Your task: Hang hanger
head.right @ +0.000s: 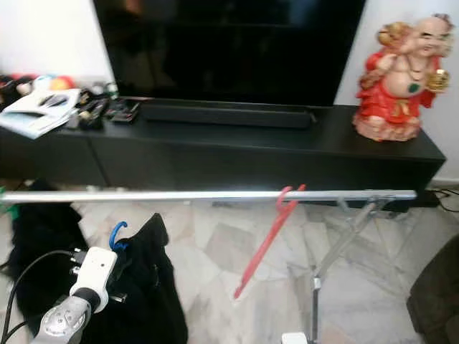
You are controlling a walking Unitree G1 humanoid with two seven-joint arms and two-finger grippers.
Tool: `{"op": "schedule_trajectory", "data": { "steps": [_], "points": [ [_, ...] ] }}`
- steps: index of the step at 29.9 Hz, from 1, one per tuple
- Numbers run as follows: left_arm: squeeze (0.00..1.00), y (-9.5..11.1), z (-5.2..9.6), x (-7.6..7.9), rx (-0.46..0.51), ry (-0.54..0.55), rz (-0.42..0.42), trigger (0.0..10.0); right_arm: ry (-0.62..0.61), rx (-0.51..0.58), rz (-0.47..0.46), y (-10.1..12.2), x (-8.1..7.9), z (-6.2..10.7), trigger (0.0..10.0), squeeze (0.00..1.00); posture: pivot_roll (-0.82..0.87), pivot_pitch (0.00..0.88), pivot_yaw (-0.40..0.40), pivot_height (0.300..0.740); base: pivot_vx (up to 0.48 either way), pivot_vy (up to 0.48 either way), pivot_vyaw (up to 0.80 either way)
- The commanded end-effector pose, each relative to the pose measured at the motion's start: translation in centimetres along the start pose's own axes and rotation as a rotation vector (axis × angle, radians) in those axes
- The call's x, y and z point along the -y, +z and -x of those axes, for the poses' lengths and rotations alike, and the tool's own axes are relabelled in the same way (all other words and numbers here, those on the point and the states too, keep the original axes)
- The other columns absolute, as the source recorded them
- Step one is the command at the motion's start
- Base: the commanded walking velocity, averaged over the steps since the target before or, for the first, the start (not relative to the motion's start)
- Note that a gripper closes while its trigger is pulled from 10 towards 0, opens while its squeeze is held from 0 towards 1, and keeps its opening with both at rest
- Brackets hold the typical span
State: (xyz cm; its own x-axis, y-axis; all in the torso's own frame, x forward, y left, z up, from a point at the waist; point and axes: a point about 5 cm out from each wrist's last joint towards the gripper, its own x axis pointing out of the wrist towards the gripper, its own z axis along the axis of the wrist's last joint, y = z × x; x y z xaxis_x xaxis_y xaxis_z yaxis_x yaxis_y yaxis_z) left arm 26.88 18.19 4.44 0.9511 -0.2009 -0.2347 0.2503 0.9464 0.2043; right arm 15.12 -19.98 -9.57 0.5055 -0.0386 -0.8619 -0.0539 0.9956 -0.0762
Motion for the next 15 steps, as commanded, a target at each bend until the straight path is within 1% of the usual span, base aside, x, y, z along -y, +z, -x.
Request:
{"op": "schedule_trajectory", "data": {
  "steps": [1, 2, 3, 4, 6, 7, 9, 13, 15],
  "points": [
    [0.0, 0.5, 0.5, -1.0, 0.038, -0.01, -0.008, 10.0, 0.024, 0.02, 0.004, 0.8, -0.9, -0.2, 10.0, 0.0, -0.07, 0.037, 0.02, 0.74, 0.0, 0.0, 0.0],
    [0.0, 0.6, 0.6, -0.7, 0.04, -0.058, -0.01, 10.0, 0.024, 0.02, 0.005, 0.9, -0.9, -0.2, 10.0, 0.0, -0.07, 0.037, 0.021, 0.74, 0.0, 0.0, 0.0],
    [0.0, 0.6, 0.8, -0.4, 0.037, -0.102, -0.033, 10.0, 0.025, 0.019, 0.005, 0.9, -0.9, -0.2, 10.0, 0.0, -0.07, 0.037, 0.02, 0.74, 0.0, 0.0, 0.0],
    [0.0, 0.6, 0.8, -0.4, 0.037, -0.102, -0.033, 10.0, 0.025, 0.019, 0.005, 0.9, -0.9, -0.2, 10.0, 0.0, -0.07, 0.037, 0.02, 0.74, 0.0, 0.0, 0.0],
    [0.0, 0.7, 1.0, 0.0, 0.029, -0.185, -0.082, 10.0, 0.026, 0.019, 0.007, 0.9, -0.9, -0.2, 10.0, 0.0, -0.07, 0.038, 0.02, 0.74, 0.0, 0.0, 0.0],
    [0.0, 0.7, 1.0, 0.0, 0.029, -0.203, -0.095, 10.0, 0.026, 0.019, 0.008, 0.9, -0.9, -0.2, 10.0, 0.0, -0.07, 0.037, 0.02, 0.74, 0.0, 0.0, 0.0],
    [0.0, 0.9, 1.2, 0.3, 0.03, -0.259, -0.149, 10.0, 0.029, 0.019, 0.016, 1.0, -1.0, -0.2, 10.0, 0.0, -0.07, 0.038, 0.021, 0.74, 0.0, 0.0, 0.0],
    [0.0, 1.8, 1.2, 0.1, 0.061, -0.279, -0.166, 10.0, 0.03, 0.018, 0.016, 1.0, -1.0, -0.3, 10.0, 0.0, -0.07, 0.038, 0.02, 0.74, 0.0, 0.0, 0.0],
    [0.0, 2.9, 0.8, -0.6, 0.104, -0.233, -0.172, 10.0, 0.033, 0.019, 0.018, 1.1, -1.2, -0.3, 10.0, 0.0, -0.07, 0.037, 0.021, 0.74, 0.0, 0.0, 0.0]
  ]
}}
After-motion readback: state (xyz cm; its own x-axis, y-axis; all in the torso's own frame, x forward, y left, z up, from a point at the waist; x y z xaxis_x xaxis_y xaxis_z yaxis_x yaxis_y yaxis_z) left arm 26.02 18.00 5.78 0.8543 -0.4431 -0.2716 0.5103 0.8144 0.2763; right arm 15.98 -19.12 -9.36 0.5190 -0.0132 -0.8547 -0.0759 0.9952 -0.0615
